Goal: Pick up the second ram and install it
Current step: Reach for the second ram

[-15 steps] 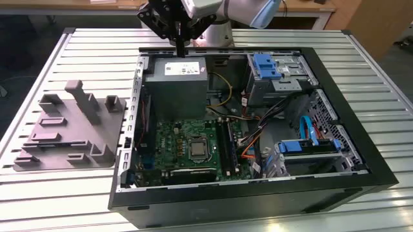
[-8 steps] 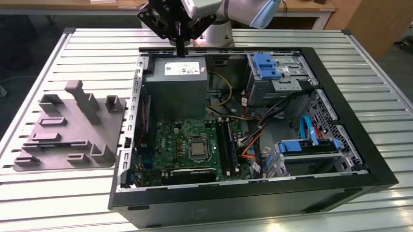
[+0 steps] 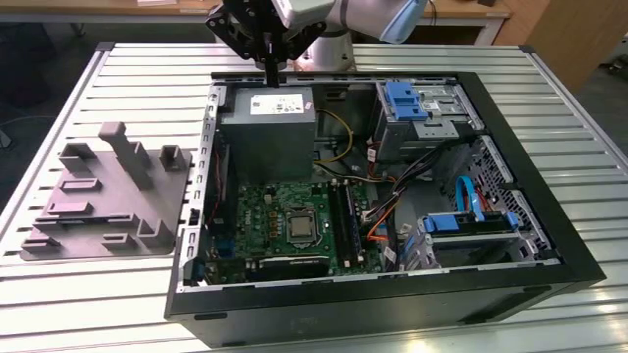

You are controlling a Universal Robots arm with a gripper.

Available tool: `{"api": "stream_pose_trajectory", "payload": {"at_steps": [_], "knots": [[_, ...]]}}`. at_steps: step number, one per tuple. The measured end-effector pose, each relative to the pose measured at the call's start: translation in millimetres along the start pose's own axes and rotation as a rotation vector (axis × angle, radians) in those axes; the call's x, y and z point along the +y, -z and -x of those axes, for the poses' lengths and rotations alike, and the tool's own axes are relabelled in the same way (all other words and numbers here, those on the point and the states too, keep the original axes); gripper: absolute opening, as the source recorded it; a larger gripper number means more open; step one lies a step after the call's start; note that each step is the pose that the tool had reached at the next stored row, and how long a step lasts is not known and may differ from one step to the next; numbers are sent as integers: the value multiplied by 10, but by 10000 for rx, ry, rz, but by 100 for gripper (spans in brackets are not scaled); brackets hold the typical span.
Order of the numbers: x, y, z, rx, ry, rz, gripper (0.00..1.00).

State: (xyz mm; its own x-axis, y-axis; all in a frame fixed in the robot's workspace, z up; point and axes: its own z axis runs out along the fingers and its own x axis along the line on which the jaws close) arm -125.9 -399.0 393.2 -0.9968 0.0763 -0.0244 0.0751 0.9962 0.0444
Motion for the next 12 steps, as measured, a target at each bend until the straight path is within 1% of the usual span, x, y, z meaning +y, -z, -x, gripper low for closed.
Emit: {"api": "stream_pose_trajectory", "payload": {"at_steps": [12], "knots": [[-16,-1,-214,-1,1,0,10]]}}
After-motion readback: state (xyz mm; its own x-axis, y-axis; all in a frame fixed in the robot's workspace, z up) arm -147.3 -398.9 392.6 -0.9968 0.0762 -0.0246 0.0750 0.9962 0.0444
